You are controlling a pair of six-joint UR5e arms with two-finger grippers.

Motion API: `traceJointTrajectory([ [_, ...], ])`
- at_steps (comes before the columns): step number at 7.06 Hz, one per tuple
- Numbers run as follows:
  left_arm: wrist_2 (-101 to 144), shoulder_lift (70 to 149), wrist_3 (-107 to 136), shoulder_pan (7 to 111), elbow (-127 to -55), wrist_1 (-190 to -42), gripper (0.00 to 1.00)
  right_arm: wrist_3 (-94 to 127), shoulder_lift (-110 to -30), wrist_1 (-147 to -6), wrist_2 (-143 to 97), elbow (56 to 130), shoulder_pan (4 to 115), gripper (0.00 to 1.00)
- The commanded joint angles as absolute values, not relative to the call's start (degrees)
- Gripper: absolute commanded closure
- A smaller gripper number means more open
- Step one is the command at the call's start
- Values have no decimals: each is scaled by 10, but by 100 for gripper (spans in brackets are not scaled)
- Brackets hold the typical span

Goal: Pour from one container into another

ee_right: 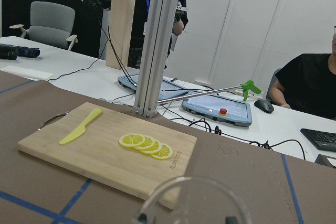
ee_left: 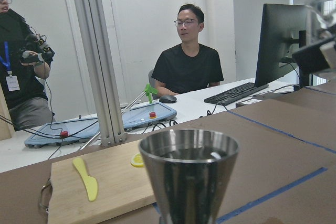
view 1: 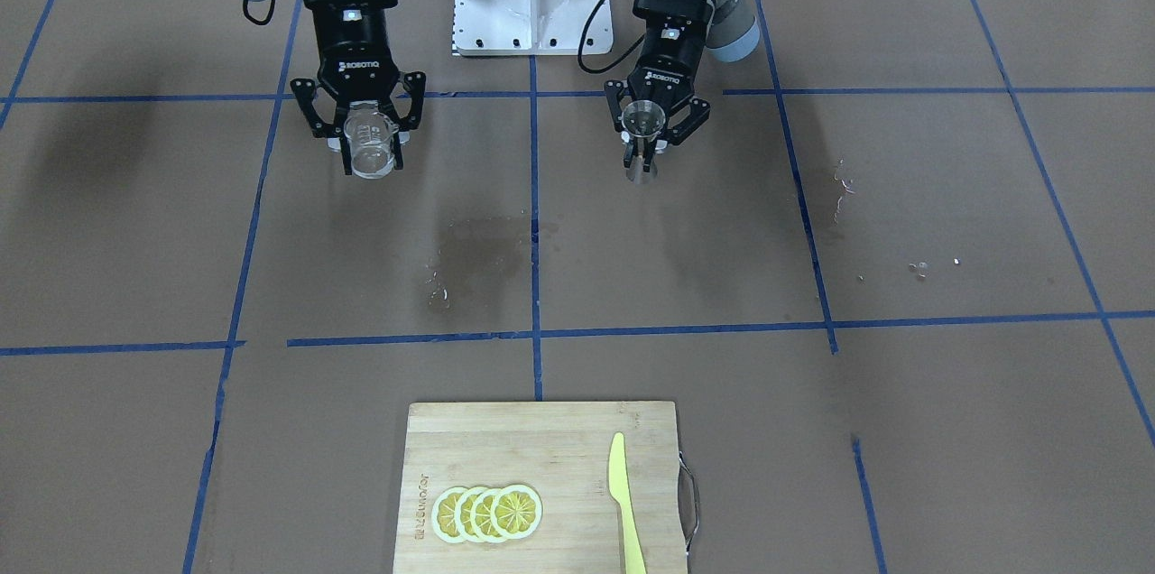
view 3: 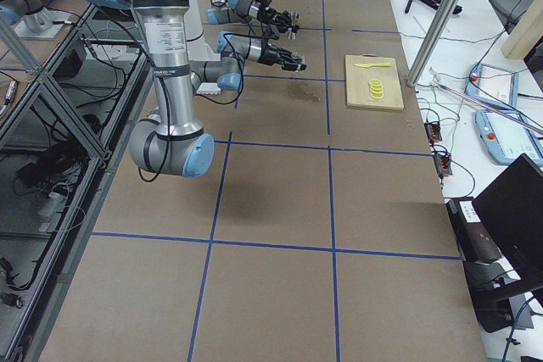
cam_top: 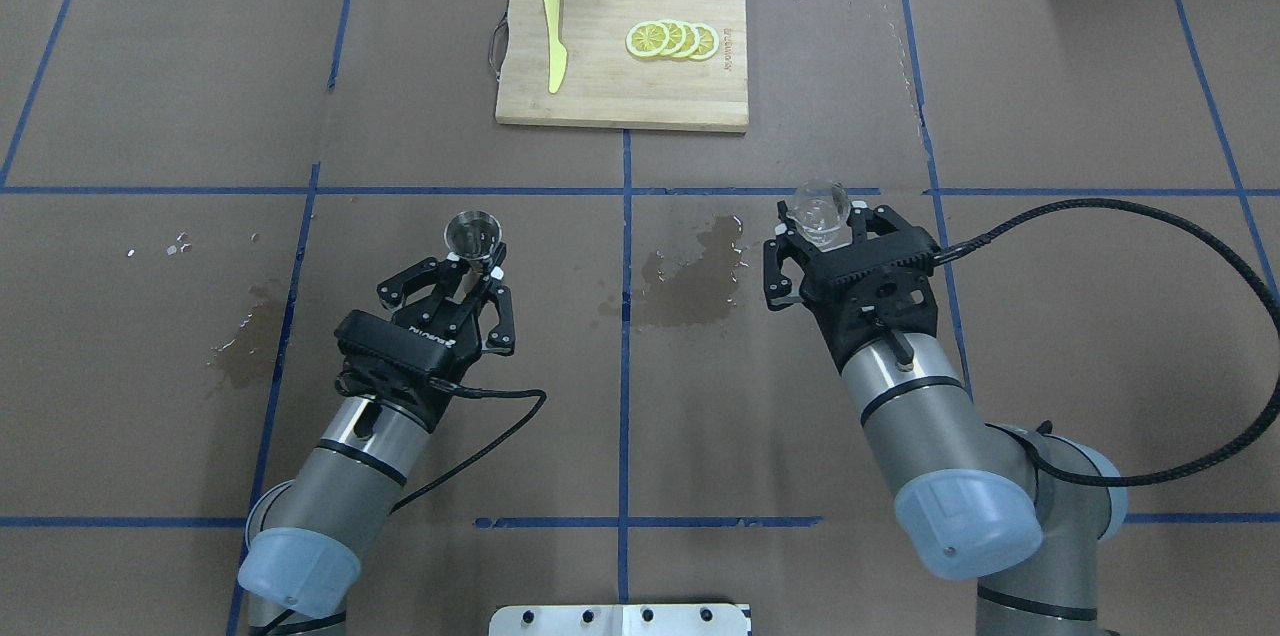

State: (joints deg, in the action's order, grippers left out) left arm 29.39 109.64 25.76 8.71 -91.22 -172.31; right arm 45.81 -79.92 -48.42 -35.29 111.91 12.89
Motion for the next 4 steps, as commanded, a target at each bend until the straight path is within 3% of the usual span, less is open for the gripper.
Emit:
traceJointTrajectory([
  [1,250,986,258,87,-919,-1836,100,463,-854,-429,-359,1119,129,100],
  [4,231,900,271,79,-907,-1933,100,482,-865,-429,-359,1115,132,100],
])
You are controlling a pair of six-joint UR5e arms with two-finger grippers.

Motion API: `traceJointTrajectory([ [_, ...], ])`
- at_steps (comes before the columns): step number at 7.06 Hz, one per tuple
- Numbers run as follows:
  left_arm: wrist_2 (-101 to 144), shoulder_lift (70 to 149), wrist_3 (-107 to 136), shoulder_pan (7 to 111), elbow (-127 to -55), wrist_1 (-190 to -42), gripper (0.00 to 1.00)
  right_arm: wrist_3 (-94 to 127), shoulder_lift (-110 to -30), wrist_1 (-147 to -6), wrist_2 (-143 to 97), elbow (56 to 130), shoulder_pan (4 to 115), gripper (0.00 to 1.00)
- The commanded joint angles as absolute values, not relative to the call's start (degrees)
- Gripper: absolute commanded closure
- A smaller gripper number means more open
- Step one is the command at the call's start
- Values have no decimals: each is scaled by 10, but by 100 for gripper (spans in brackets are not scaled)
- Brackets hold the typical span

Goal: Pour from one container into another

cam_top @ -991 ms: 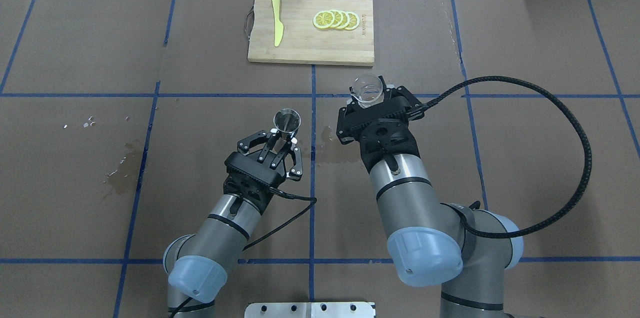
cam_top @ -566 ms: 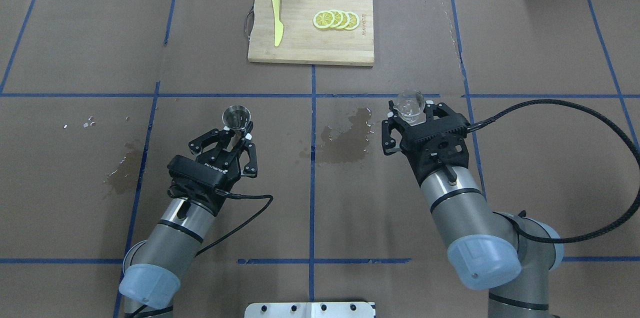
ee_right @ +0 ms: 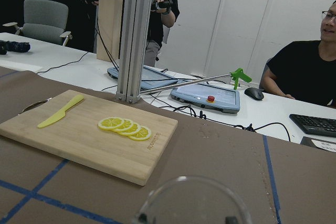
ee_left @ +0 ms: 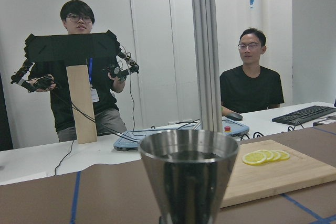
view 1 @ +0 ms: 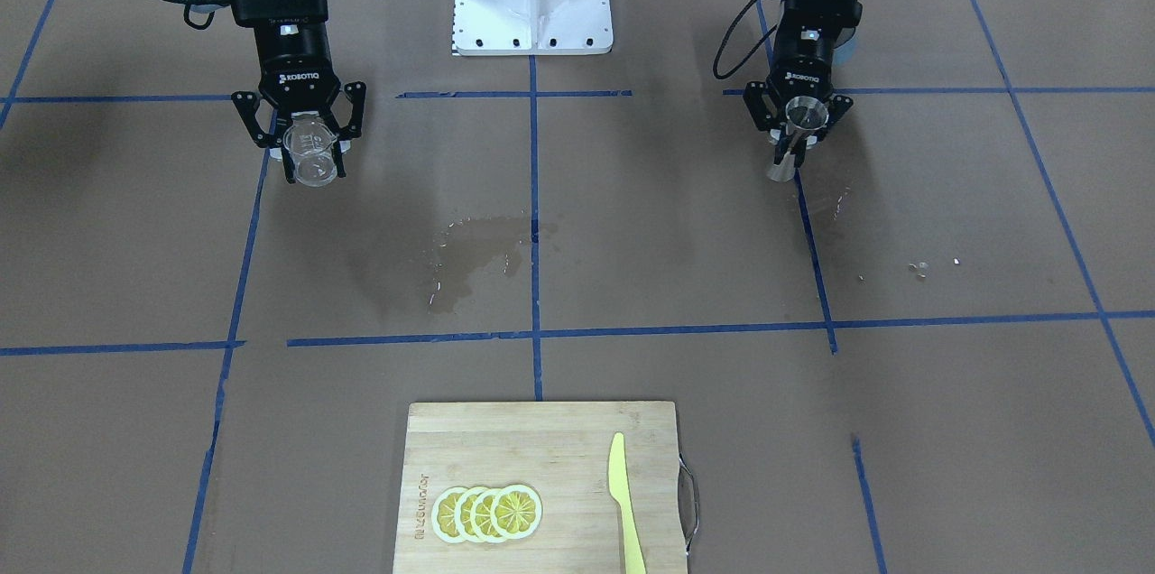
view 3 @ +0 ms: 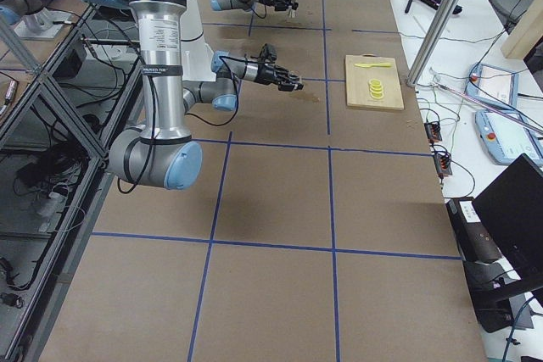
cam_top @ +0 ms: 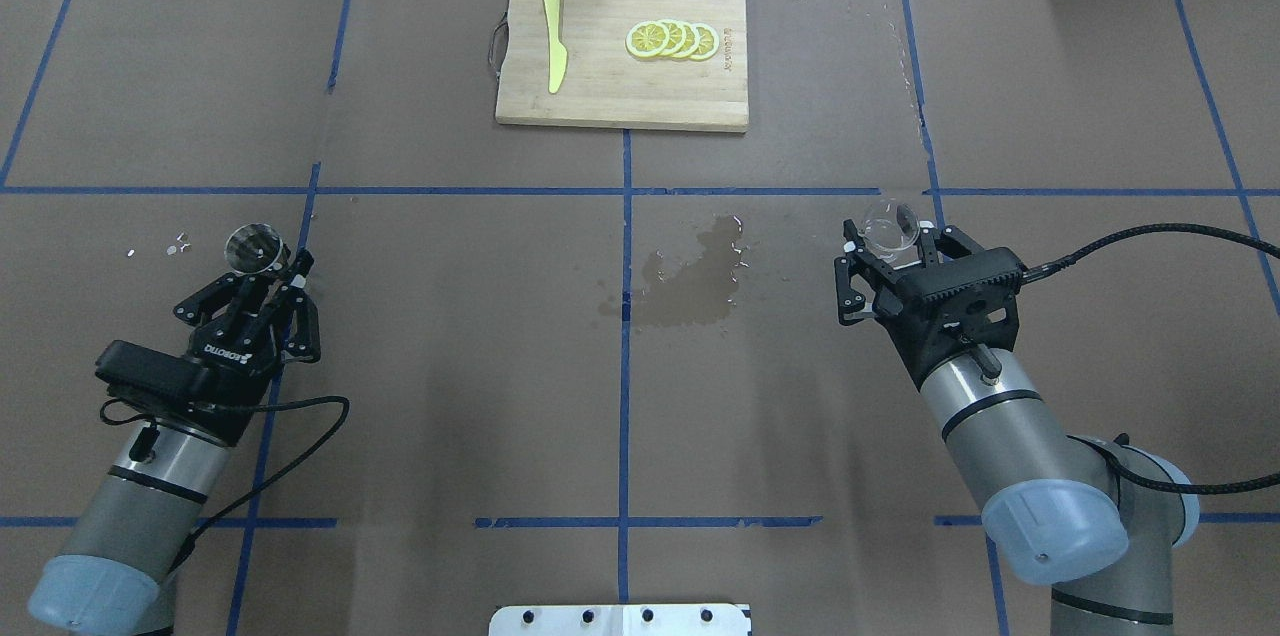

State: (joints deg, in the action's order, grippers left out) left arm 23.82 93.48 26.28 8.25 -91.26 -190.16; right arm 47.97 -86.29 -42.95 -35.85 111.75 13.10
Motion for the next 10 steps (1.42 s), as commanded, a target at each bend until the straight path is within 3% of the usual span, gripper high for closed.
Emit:
traceJointTrajectory([
  [1,218,898,312,79,-884,-1934,100,482,-865,-429,-359,1116,132,100],
  [6,232,826,358,77,-831,-1929,100,483,-864,-427,-358,1116,131,100],
  [10,212,822,517,69,-781,-1926,100,483,-862,-427,-358,1119,131,100],
])
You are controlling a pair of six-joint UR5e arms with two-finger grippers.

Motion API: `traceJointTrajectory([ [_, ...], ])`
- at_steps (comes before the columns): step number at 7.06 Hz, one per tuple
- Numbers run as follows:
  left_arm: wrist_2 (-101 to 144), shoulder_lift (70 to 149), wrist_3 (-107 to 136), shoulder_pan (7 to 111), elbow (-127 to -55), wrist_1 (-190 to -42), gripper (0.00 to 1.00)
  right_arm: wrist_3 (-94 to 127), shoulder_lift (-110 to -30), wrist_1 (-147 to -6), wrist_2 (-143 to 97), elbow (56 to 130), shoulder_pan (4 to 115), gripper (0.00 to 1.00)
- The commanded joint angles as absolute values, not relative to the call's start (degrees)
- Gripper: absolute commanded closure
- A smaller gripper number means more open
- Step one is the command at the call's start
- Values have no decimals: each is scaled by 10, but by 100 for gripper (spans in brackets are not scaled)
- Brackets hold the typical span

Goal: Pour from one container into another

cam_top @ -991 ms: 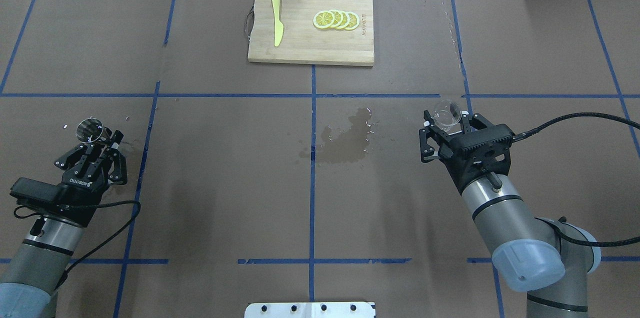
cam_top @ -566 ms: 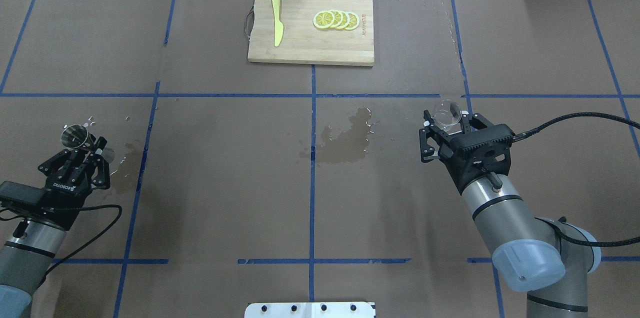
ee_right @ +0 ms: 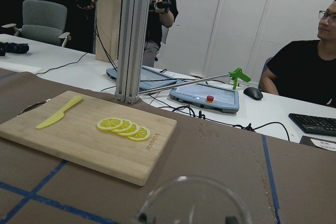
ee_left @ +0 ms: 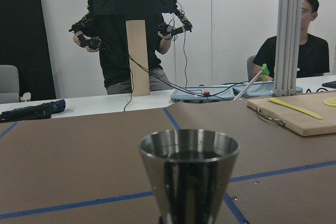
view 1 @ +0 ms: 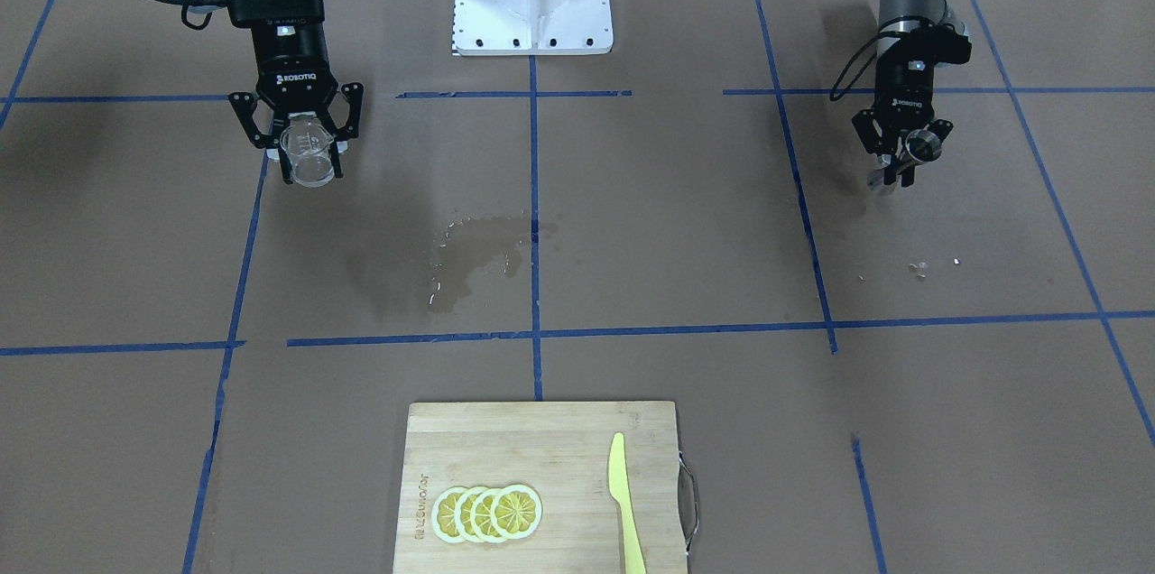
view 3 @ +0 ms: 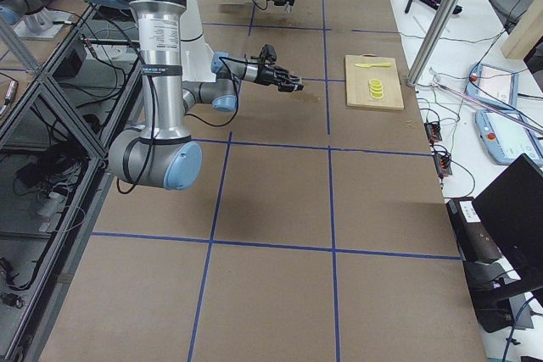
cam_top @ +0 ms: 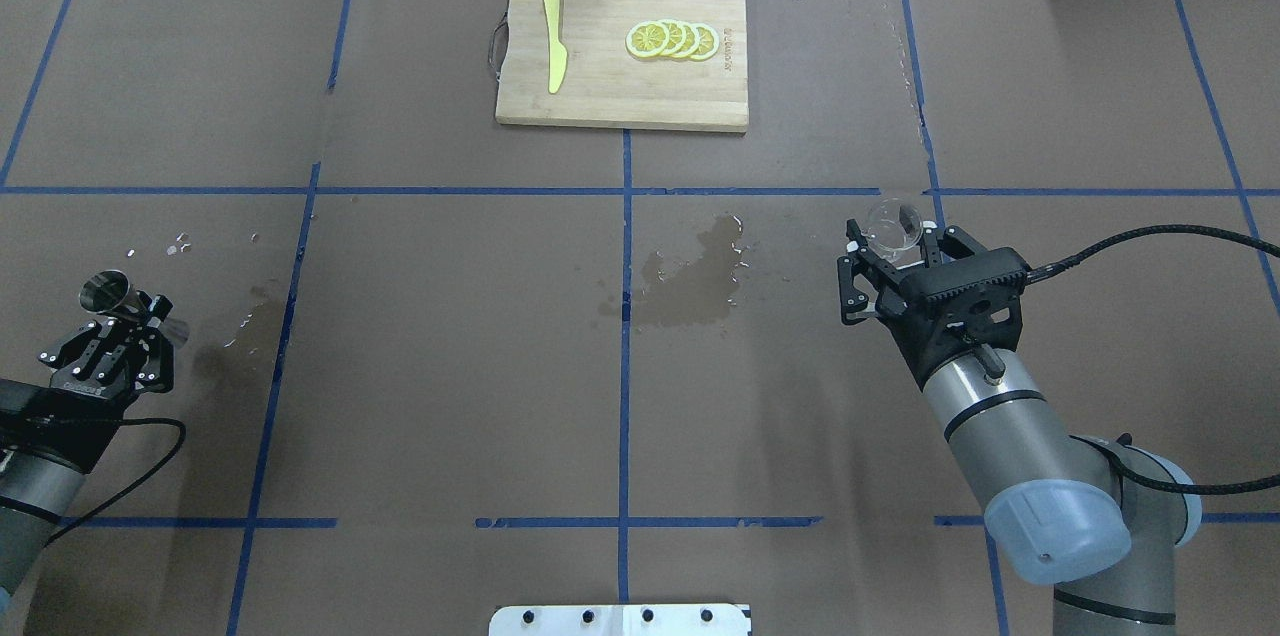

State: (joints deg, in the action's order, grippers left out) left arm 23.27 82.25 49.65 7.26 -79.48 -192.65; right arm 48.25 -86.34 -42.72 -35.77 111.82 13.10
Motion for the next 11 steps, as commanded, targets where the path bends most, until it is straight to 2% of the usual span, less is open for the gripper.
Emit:
traceJointTrajectory([
  [1,212,822,518,69,-780,-1927,100,483,-861,-427,-358,1119,131,100],
  [10,227,822,515,50,-779,-1913,100,483,-857,-428,-358,1119,130,100],
  [11,229,822,515,50,-779,-1913,96,483,-857,-428,-358,1119,130,100],
])
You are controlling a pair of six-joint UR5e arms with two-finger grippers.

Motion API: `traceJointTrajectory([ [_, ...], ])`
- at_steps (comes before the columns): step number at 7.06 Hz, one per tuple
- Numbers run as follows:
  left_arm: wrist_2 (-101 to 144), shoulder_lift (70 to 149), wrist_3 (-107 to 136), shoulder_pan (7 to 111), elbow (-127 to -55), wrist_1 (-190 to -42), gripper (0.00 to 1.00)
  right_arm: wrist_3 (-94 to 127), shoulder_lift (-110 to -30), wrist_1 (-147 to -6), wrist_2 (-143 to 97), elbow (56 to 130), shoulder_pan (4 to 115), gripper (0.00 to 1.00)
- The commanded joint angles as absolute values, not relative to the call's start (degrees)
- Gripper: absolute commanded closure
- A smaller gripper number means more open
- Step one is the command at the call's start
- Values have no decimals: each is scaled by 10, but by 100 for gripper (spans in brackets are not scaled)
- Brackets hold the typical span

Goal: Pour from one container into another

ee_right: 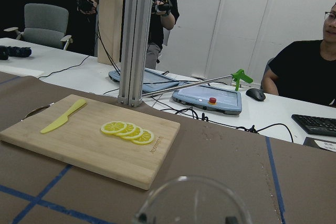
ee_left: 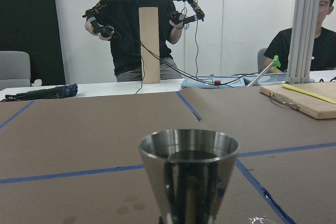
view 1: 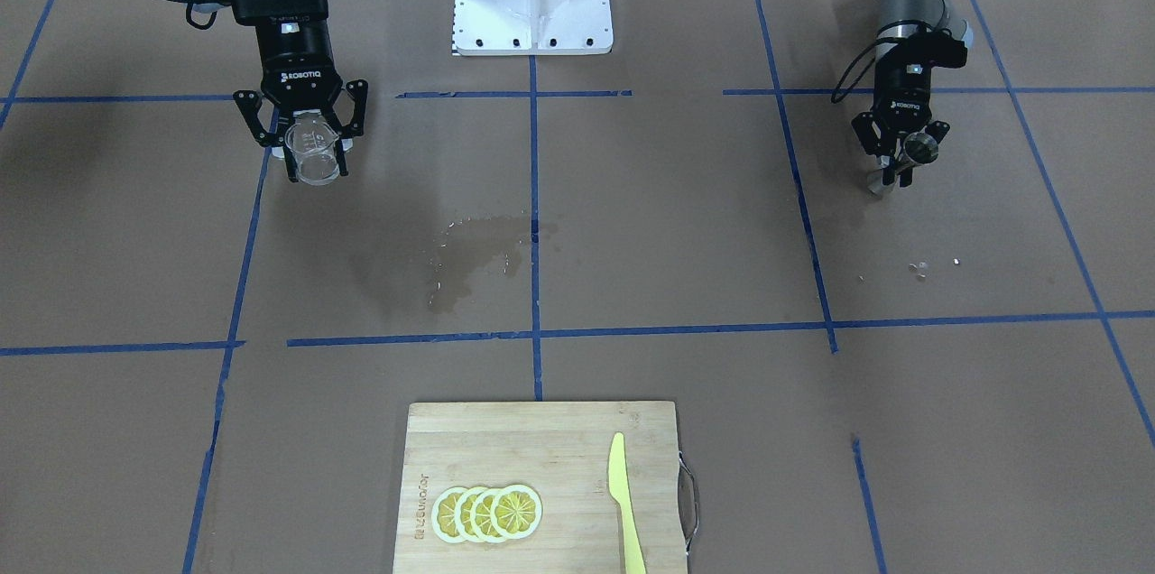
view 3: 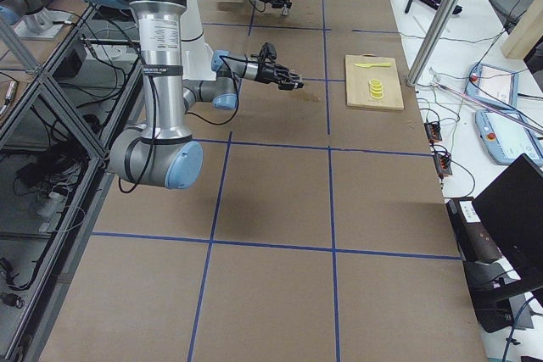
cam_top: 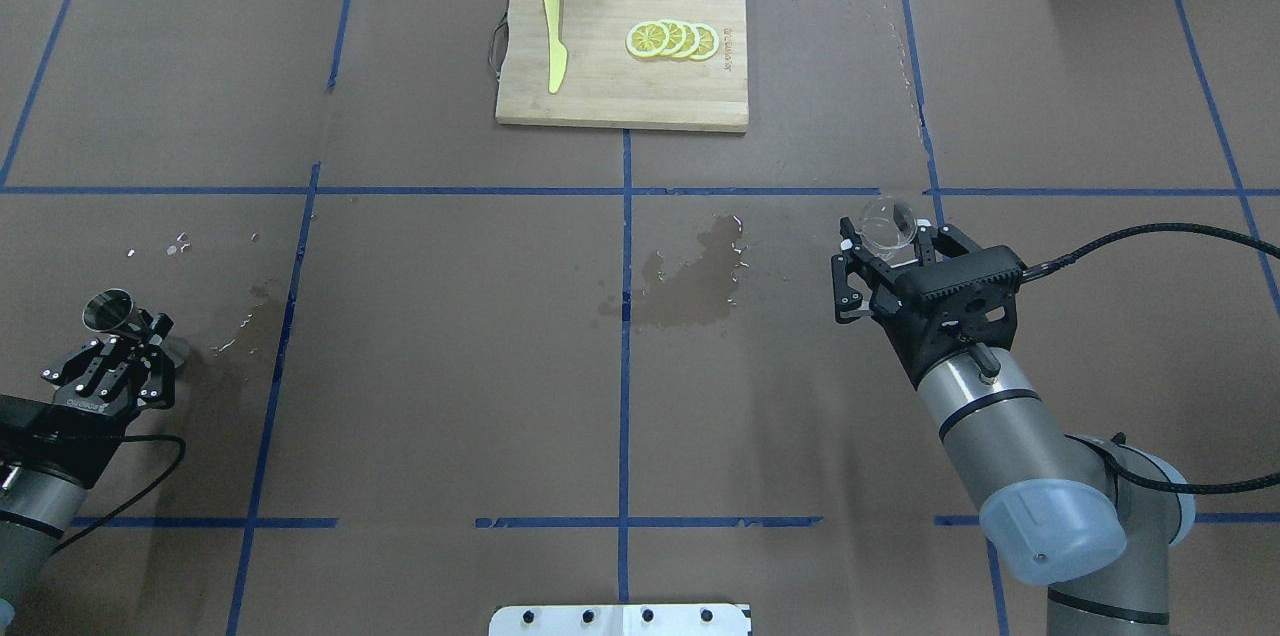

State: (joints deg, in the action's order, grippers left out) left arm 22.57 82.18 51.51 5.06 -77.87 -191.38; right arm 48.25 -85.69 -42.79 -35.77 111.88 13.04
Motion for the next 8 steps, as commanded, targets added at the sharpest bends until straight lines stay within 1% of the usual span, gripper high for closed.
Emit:
traceJointTrajectory([
  [1,234,822,516,50,-779,-1914,92,483,-857,-428,-358,1119,130,100],
  [2,235,822,516,49,-779,-1913,89,483,-857,-428,-358,1119,130,100],
  [3,238,822,516,49,-779,-1913,83,483,-857,-428,-358,1119,130,100],
  [7,250,822,517,49,-778,-1913,70,483,-857,-428,-357,1119,130,100],
  [8,253,822,517,49,-779,-1913,55,483,-857,-428,-357,1119,130,100],
])
